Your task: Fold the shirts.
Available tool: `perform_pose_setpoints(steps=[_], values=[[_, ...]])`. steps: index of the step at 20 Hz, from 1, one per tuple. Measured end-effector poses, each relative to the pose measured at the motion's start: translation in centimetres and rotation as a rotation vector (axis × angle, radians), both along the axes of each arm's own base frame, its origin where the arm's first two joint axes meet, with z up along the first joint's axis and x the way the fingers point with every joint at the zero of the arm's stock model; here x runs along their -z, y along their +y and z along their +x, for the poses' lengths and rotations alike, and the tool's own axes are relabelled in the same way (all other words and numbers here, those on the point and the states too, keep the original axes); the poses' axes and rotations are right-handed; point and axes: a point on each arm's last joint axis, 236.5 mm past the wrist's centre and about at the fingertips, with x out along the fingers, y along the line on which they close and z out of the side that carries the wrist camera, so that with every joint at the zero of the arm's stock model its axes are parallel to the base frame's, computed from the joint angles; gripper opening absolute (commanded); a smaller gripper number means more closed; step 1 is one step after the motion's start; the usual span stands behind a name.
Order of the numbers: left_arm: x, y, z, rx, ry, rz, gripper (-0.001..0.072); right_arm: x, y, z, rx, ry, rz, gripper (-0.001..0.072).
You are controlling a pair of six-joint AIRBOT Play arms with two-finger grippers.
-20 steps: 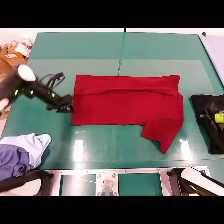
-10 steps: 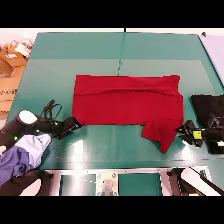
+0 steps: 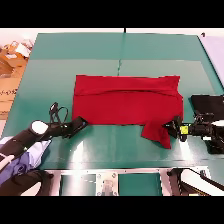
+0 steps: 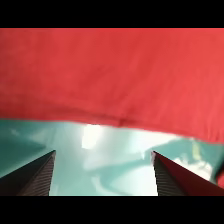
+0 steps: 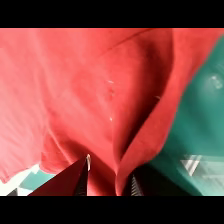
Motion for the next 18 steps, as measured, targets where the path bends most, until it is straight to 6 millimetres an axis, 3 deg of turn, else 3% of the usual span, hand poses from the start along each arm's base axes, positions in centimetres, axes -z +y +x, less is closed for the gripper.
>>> perform_pose_setpoints(steps=[1,2,3,4,11,13,15,17,18], values=[[-0.1,0.0,0.4,-0.018,-0.016,0.003,0.0692,0.0,0.1,0.0,0.0,0.0,0.003,0.0351],[-0.2,0.1,1.1,-0.046,-0.036,0.008,0.0651,0.0,0.2,0.2,0.004,-0.002,0.009,0.0351],[-0.2,0.4,1.7,-0.079,-0.052,0.012,0.056,0.0,0.2,0.2,0.003,-0.002,0.009,0.0352],[0.0,0.7,2.3,-0.105,-0.064,0.021,0.0532,0.0,0.3,0.2,0.004,-0.002,0.01,0.0351],[1.3,0.6,3.7,-0.193,-0.016,0.003,0.0527,0.0,0.3,0.3,0.007,-0.004,0.01,0.0351],[1.6,0.5,3.4,-0.191,0.004,0.0,0.0098,-0.1,0.1,0.4,0.003,-0.007,0.008,0.0351],[2.0,0.3,3.1,-0.177,0.019,0.001,0.0023,-0.2,-0.6,0.5,-0.005,-0.008,-0.012,0.0351],[1.9,0.2,3.1,-0.163,0.008,0.008,0.0023,-0.4,-1.3,0.2,-0.019,-0.001,-0.027,0.034],[1.9,0.2,3.2,-0.155,0.002,0.013,0.0023,-0.3,-1.7,-0.1,-0.029,0.008,-0.035,0.0301]])
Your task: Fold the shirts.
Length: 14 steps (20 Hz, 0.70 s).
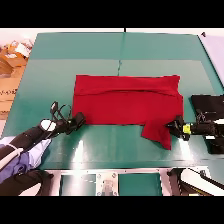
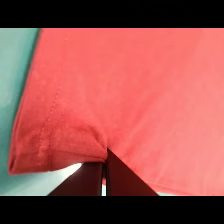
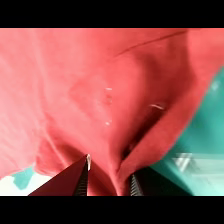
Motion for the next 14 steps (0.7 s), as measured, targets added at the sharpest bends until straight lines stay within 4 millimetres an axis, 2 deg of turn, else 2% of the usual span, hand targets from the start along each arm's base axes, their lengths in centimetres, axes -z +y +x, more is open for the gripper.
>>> perform_pose_setpoints(steps=[1,2,3,7,11,14], values=[[0.0,0.0,0.0,0.007,-0.005,0.003,0.0023,0.1,-0.4,-0.5,-0.009,0.012,-0.007,0.0194],[-0.1,-0.1,0.0,0.013,-0.008,0.006,0.0022,0.2,-0.7,-0.9,-0.019,0.026,-0.017,0.0055],[-0.1,-0.1,0.0,0.022,-0.009,0.008,0.0022,0.3,-1.1,-1.4,-0.029,0.039,-0.027,0.0021],[-0.4,0.2,-0.8,0.086,0.002,0.01,0.0022,0.1,-1.2,-2.3,-0.054,0.065,-0.017,0.0021],[-3.3,2.1,-1.1,0.181,-0.034,0.048,0.0022,-0.9,-2.0,-3.3,-0.104,0.11,-0.037,0.002],[-4.7,2.8,-2.0,0.267,-0.024,0.089,0.0022,-3.0,-2.3,-3.5,-0.122,0.133,-0.037,0.002]])
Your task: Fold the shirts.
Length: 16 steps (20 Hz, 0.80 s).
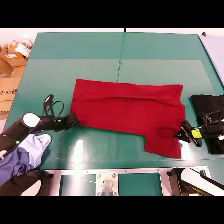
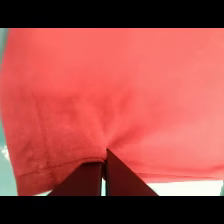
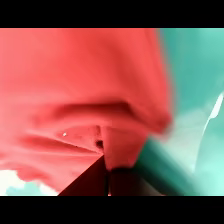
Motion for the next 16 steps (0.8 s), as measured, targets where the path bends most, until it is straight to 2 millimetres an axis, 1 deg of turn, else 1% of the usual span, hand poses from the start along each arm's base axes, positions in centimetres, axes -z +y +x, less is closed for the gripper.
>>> perform_pose_setpoints(steps=[2,4,6,8,10,12,14,16], values=[[-1.0,0.0,-0.4,0.049,0.006,0.014,0.0022,-1.6,-0.4,0.6,-0.002,-0.021,-0.012,0.0021],[-2.3,0.0,0.1,0.085,-0.018,0.028,0.0022,-3.2,-0.4,1.7,0.006,-0.06,-0.005,0.0021],[-3.4,0.1,1.1,0.108,-0.043,0.042,0.0022,-4.8,-0.4,3.2,0.02,-0.112,0.008,0.0021],[-3.7,0.0,2.1,0.123,-0.044,0.054,0.0022,-6.4,-0.4,5.0,0.039,-0.171,0.025,0.0021],[-3.5,0.0,3.5,0.132,-0.033,0.064,0.0022,-7.9,-0.3,7.3,0.057,-0.236,0.054,0.0021],[-3.0,-0.2,5.2,0.139,-0.017,0.07,0.0022,-8.8,-0.3,9.7,0.062,-0.284,0.073,0.0021],[-2.9,-0.5,7.5,0.142,-0.016,0.072,0.0022,-9.1,-0.1,12.4,0.055,-0.318,0.09,0.0021],[-2.9,-0.8,10.2,0.139,-0.029,0.074,0.0022,-8.8,-0.2,15.3,0.055,-0.342,0.101,0.0021]])
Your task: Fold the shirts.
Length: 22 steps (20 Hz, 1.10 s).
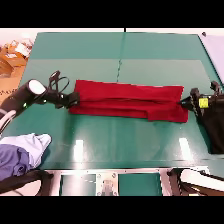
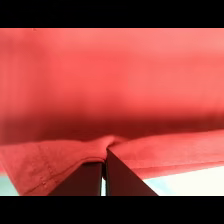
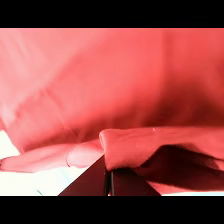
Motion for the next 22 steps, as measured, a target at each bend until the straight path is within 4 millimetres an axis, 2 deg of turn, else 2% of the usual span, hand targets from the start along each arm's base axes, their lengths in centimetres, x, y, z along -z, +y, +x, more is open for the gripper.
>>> perform_pose_setpoints(steps=[4,5,6,7,8,9,10,13,16,17,18,20,21,22], values=[[1.0,-0.7,5.5,-0.009,-0.004,-0.004,0.0024,2.2,-0.7,6.5,0.007,-0.022,0.043,0.0032],[1.5,-0.9,6.5,-0.014,0.003,-0.008,0.0025,2.9,-0.8,8.0,0.009,-0.025,0.057,0.0119],[1.8,-1.1,7.6,-0.018,0.0,-0.012,0.0025,3.6,-1.1,9.5,0.017,-0.031,0.069,0.0165],[1.8,-1.2,8.7,-0.029,-0.014,-0.018,0.0119,4.3,-1.4,10.8,0.026,-0.039,0.076,0.0202],[1.7,-1.2,10.1,-0.045,-0.043,-0.019,0.0579,4.8,-1.9,12.3,0.036,-0.054,0.074,0.0304],[1.2,-1.1,11.5,-0.062,-0.081,-0.019,0.0694,4.9,-2.4,13.6,0.041,-0.08,0.071,0.0461],[0.4,-0.9,12.9,-0.08,-0.124,-0.021,0.0694,4.8,-3.0,14.6,0.04,-0.107,0.062,0.0499],[-2.0,-0.2,15.4,-0.09,-0.202,-0.011,0.0693,3.0,-5.8,16.3,0.009,-0.209,0.021,0.0498],[-3.9,1.6,16.6,-0.089,-0.234,0.014,0.0693,1.7,-8.7,15.1,-0.056,-0.269,-0.001,0.0507],[-4.4,2.1,16.8,-0.09,-0.235,0.014,0.0692,1.7,-9.5,14.3,-0.078,-0.277,-0.001,0.0555],[-4.4,2.3,16.6,-0.084,-0.221,0.013,0.063,1.9,-10.3,13.3,-0.098,-0.278,-0.002,0.0559],[-4.5,2.4,16.0,-0.067,-0.189,0.007,0.0234,3.1,-11.4,11.4,-0.129,-0.274,0.003,0.0573],[-4.4,2.3,15.4,-0.053,-0.166,0.004,0.0072,3.7,-11.4,10.6,-0.146,-0.271,0.013,0.0573],[-4.2,2.3,14.9,-0.04,-0.143,0.003,0.0055,4.5,-11.2,9.8,-0.166,-0.271,0.021,0.0573]])
